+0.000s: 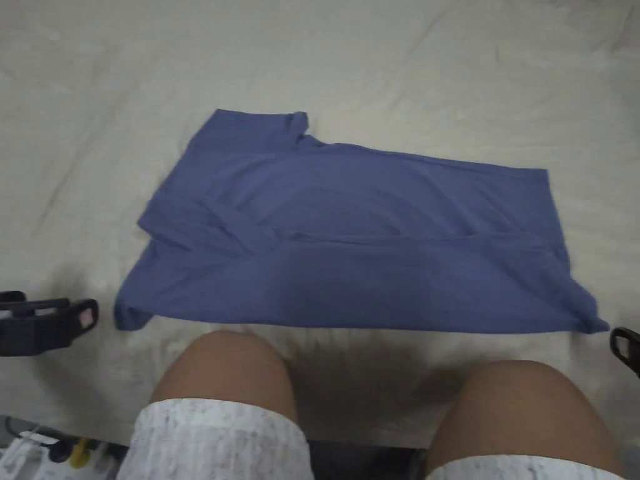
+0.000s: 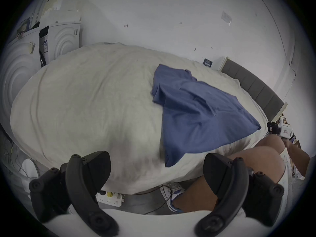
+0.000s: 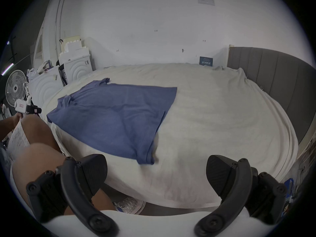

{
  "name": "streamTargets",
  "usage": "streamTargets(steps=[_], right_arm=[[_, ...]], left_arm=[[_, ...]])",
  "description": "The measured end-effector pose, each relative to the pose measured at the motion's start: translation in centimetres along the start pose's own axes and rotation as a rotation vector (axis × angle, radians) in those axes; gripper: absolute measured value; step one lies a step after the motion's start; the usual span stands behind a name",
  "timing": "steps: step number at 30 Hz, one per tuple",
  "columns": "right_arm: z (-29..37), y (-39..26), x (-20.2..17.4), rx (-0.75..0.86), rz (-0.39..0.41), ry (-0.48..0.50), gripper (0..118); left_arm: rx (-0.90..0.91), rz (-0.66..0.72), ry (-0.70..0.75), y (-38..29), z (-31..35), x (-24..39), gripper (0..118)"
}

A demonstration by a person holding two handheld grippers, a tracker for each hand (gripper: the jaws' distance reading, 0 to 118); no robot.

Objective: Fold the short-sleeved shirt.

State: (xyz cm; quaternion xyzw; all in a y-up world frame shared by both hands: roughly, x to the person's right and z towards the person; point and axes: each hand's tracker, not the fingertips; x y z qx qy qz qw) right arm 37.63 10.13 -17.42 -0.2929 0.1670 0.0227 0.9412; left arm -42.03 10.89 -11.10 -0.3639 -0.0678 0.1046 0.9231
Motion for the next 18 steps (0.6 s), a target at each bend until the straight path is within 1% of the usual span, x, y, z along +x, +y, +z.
streamTargets(steps=[1, 2, 3, 4, 5, 6, 7, 8, 9, 10, 11, 12, 14, 16, 18], right_arm=[[0.0, 0.6, 0.1, 0.005, -0.005, 0.0, 114], [-0.1, 1.3, 0.3, 0.015, -0.019, 0.008, 111], [-0.3, 1.6, 1.0, 0.035, -0.027, -0.006, 94], [-0.6, 2.1, 1.1, 0.043, -0.031, -0.02, 65], [-1.1, 2.7, 1.1, 0.058, -0.032, -0.031, 24], [-1.8, 3.3, 1.0, 0.066, -0.034, -0.045, 0], [-2.6, 3.8, 0.6, 0.069, -0.031, -0.06, 0], [-3.2, 4.4, 0.6, 0.083, -0.035, -0.056, 0], [-4.1, 5.1, 0.8, 0.077, -0.051, -0.026, 0], [-5.0, 5.7, 0.9, 0.074, -0.053, -0.025, 0], [-6.1, 6.4, 0.9, 0.072, -0.046, -0.025, 0], [-7.2, 7.1, 1.0, 0.069, -0.035, -0.025, 0], [-9.8, 8.7, 1.5, 0.053, -0.029, -0.012, 0], [-12.2, 10.2, 2.0, 0.043, -0.025, 0.005, 0], [-15.0, 11.8, 2.4, 0.03, -0.011, 0.013, 0]], left_arm=[[0.009, -0.014, 0.001, 0.5, -0.1, 0.4, 111], [0.017, -0.044, 0.006, 1.2, -0.4, 0.9, 111], [0.021, -0.057, 0.0, 1.9, -0.8, 1.4, 107], [0.031, -0.064, -0.023, 2.5, -1.2, 1.8, 97], [0.041, -0.068, -0.041, 3.3, -1.7, 2.3, 71], [0.056, -0.076, -0.044, 4.1, -2.2, 2.8, 7], [0.078, -0.094, -0.019, 4.8, -2.8, 3.4, 0], [0.085, -0.114, 0.024, 5.6, -3.6, 3.8, 0], [0.096, -0.098, -0.004, 6.5, -4.4, 3.5, 0], [0.086, -0.063, -0.064, 7.3, -5.1, 3.3, 0], [0.082, -0.04, -0.083, 8.1, -5.9, 3.3, 0], [0.091, -0.064, -0.054, 8.6, -6.5, 3.7, 0], [0.08, -0.08, -0.067, 10.0, -7.9, 3.6, 0], [0.08, -0.078, -0.068, 11.7, -8.0, 6.9, 0], [0.078, -0.078, -0.068, 12.5, -8.8, 6.8, 0]])
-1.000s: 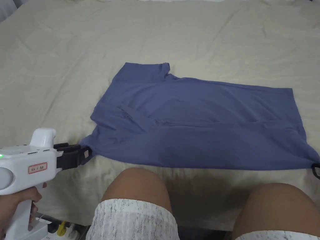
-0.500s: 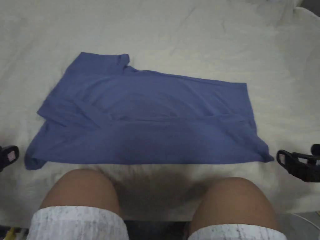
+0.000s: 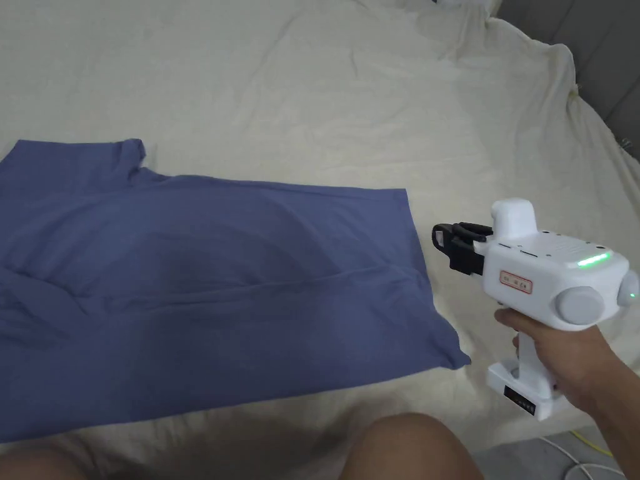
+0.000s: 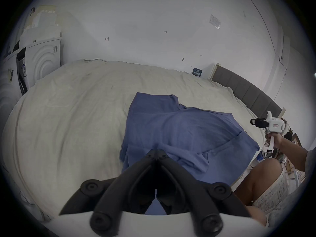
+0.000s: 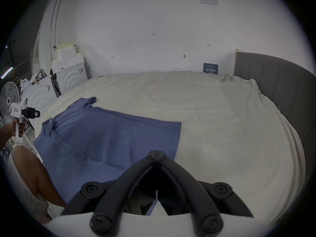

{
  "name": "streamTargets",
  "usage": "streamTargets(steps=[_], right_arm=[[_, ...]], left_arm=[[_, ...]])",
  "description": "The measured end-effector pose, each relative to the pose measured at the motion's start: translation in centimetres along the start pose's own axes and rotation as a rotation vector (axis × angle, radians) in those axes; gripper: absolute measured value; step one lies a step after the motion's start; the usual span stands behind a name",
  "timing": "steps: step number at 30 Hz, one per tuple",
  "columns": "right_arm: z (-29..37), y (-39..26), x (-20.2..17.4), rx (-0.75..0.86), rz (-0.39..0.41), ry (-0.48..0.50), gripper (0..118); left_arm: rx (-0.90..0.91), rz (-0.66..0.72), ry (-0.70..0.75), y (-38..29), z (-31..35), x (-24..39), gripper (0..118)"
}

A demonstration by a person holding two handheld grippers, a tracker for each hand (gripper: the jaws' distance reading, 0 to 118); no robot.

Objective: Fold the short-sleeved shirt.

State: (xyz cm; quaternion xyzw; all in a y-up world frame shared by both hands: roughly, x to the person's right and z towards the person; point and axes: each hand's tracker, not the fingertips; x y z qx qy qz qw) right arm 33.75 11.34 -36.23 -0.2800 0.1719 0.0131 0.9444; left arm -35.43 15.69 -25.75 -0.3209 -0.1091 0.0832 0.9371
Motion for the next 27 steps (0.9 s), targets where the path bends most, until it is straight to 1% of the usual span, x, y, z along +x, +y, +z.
streamTargets(steps=[4, 6, 8, 9, 11, 14, 15, 17, 18, 19, 22, 23, 24, 27], right_arm=[[-5.4, 2.4, 1.4, -0.056, 0.037, 0.015, 0], [-7.8, 3.5, 2.2, -0.091, 0.042, 0.028, 0], [-9.8, 4.2, 2.9, -0.129, 0.069, 0.03, 0], [-9.7, 4.6, 3.1, -0.154, 0.075, 0.03, 0], [-11.0, 4.8, 3.7, -0.184, 0.107, 0.0, 0], [-11.7, 5.5, 4.5, -0.215, 0.081, 0.035, 0], [-11.9, 5.7, 4.7, -0.22, 0.092, 0.038, 17], [-12.3, 5.7, 5.2, -0.258, 0.12, 0.024, 73], [-12.6, 5.7, 5.5, -0.282, 0.118, 0.033, 81], [-12.7, 5.7, 5.7, -0.296, 0.117, 0.053, 80], [-13.0, 6.1, 6.1, -0.299, 0.156, 0.038, 80], [-13.1, 6.2, 6.2, -0.3, 0.152, 0.046, 80], [-13.2, 6.3, 6.3, -0.304, 0.138, 0.076, 80], [-13.7, 6.1, 5.7, -0.289, 0.186, 0.073, 80]], left_arm=[[-0.011, 0.01, 0.011, 1.1, -1.5, -1.4, 0], [-0.016, 0.015, 0.011, 0.9, -2.0, -1.8, 0], [-0.021, 0.007, 0.019, 1.3, -2.5, -1.8, 0], [-0.021, 0.005, 0.021, 2.6, -2.6, -1.9, 0], [-0.018, 0.006, 0.021, 3.2, -3.0, -2.0, 0], [-0.016, 0.011, 0.019, 4.1, -4.2, -2.5, 0], [-0.016, 0.01, 0.017, 4.2, -4.6, -2.5, 0], [-0.018, 0.007, 0.016, 4.6, -5.5, -2.7, 0], [-0.02, 0.008, 0.012, 4.7, -5.9, -2.8, 0], [-0.022, 0.01, 0.008, 4.7, -6.1, -2.8, 0], [-0.018, 0.006, 0.001, 5.2, -7.0, -2.8, 0], [-0.017, 0.009, -0.003, 5.3, -7.1, -2.8, 0], [-0.014, 0.013, -0.008, 5.4, -7.2, -2.8, 0], [-0.014, 0.011, -0.01, 5.8, -8.1, -3.0, 0]])
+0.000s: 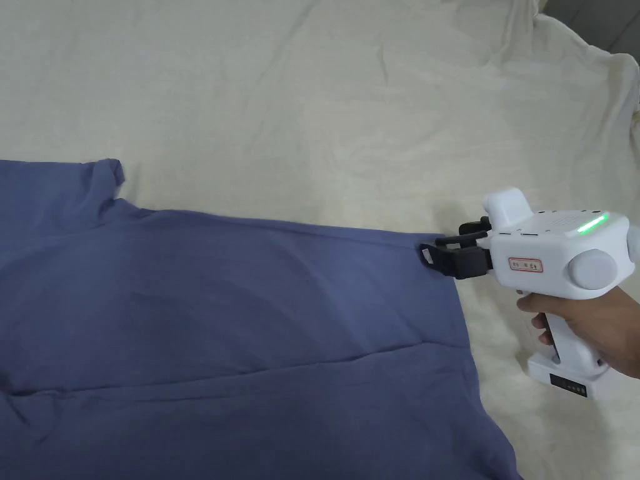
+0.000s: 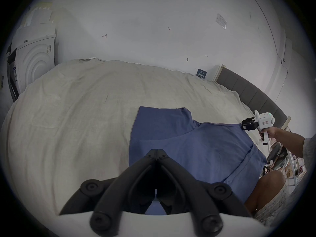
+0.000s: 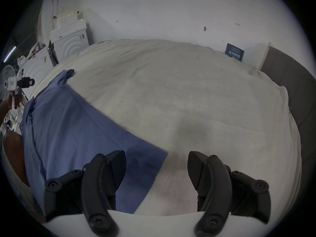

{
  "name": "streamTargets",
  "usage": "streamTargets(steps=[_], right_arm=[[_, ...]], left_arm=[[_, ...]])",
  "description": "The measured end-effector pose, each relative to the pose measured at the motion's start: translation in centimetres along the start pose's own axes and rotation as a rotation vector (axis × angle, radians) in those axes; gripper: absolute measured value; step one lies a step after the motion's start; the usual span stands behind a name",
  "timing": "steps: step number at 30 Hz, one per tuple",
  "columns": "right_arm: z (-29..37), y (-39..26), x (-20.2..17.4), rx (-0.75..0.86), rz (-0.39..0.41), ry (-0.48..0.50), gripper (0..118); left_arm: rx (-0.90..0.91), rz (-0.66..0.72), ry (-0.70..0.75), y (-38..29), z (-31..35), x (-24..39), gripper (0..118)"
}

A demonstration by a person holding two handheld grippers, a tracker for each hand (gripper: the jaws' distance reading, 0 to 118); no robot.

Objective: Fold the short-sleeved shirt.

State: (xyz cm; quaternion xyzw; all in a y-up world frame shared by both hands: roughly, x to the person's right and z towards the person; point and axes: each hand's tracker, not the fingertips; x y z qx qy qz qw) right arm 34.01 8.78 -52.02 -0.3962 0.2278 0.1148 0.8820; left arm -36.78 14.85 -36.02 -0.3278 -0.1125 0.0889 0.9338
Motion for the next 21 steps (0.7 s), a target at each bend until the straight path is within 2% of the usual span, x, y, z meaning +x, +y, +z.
streamTargets(steps=[2, 6, 9, 11, 13, 15, 21], right_arm=[[-0.3, 0.3, -0.1, -0.02, -0.018, 0.027, 74], [-1.2, -0.2, -0.2, -0.019, -0.003, 0.039, 51], [-0.9, -0.3, 0.1, 0.011, -0.001, 0.043, 5], [-0.9, -0.2, -0.2, -0.004, 0.002, 0.049, 5], [-0.5, -0.1, -0.8, 0.003, 0.04, 0.04, 4], [0.0, 0.3, -1.3, -0.003, 0.025, 0.06, 4], [1.8, 1.0, -2.5, 0.026, 0.046, 0.081, 4]], left_arm=[[-0.003, 0.003, -0.005, 0.2, -0.3, -0.1, 0], [-0.005, -0.002, -0.006, 0.6, -0.5, -0.1, 0], [-0.008, -0.007, -0.007, 0.9, -0.7, -0.1, 0], [-0.01, -0.007, -0.005, 1.3, -1.0, -0.3, 0], [-0.009, -0.006, -0.005, 1.7, -1.3, -0.6, 0], [-0.017, -0.018, -0.006, 2.1, -1.9, -0.9, 0], [-0.079, -0.054, -0.006, 4.2, -4.7, -2.4, 0]])
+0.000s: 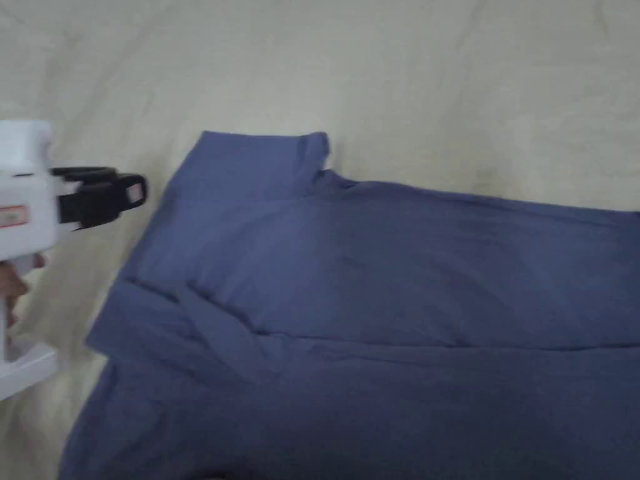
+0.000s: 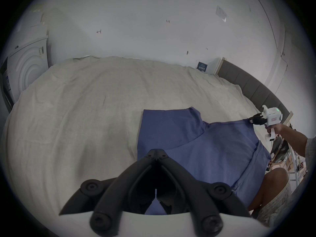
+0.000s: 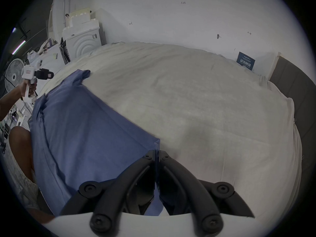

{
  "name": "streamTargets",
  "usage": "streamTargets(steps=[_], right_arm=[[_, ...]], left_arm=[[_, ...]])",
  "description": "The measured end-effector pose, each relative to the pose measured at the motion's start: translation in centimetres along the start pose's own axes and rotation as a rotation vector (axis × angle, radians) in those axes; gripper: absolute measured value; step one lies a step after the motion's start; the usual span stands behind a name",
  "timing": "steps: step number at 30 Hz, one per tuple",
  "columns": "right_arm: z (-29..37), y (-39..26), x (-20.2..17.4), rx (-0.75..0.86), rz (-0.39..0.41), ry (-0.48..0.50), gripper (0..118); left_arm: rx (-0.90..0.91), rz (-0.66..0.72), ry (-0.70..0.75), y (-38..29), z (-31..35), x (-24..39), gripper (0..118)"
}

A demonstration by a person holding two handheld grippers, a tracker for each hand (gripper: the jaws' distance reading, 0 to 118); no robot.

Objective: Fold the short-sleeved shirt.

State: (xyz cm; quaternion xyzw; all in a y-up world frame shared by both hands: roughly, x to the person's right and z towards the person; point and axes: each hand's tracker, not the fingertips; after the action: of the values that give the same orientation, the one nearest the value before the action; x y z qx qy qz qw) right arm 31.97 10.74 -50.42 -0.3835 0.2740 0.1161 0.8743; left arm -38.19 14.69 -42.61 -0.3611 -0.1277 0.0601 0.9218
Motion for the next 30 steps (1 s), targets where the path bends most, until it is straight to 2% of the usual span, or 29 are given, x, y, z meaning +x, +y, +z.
streamTargets(steps=[1, 10, 16, 17, 19, 20, 21, 24, 27, 30], right_arm=[[-0.4, -0.5, 0.8, 0.003, -0.003, 0.006, 4], [-0.6, -0.4, 0.0, -0.028, 0.004, -0.02, 4], [-0.5, 0.0, 0.1, -0.038, 0.004, -0.031, 4], [-0.5, 0.1, 0.1, -0.04, 0.004, -0.033, 4], [-0.7, 0.2, 0.2, -0.045, -0.001, -0.035, 4], [-0.7, 0.2, 0.1, -0.046, -0.003, -0.037, 4], [-0.7, 0.2, -0.1, -0.047, -0.003, -0.039, 4], [-0.8, 0.2, -0.1, -0.047, -0.007, -0.038, 4], [-0.9, 0.1, -0.2, -0.049, -0.006, -0.034, 4], [-0.7, 0.1, -0.3, -0.049, -0.006, -0.033, 4]], left_arm=[[-0.02, -0.001, -0.014, 0.4, -0.6, -0.5, 0], [-0.125, -0.06, -0.006, 2.6, -5.8, -3.9, 0], [-0.156, -0.059, -0.018, 3.1, -6.9, -4.9, 0], [-0.156, -0.064, -0.005, 3.1, -7.1, -5.0, 11], [-0.165, -0.042, -0.028, 3.1, -7.1, -5.0, 83], [-0.17, -0.029, -0.049, 3.3, -7.3, -5.1, 107], [-0.179, -0.022, -0.072, 3.5, -7.5, -5.1, 117], [-0.197, -0.043, -0.089, 4.3, -8.8, -5.3, 117], [-0.239, -0.057, -0.055, 4.0, -10.0, -3.3, 117], [-0.295, -0.078, -0.009, 4.0, -11.5, -4.0, 117]])
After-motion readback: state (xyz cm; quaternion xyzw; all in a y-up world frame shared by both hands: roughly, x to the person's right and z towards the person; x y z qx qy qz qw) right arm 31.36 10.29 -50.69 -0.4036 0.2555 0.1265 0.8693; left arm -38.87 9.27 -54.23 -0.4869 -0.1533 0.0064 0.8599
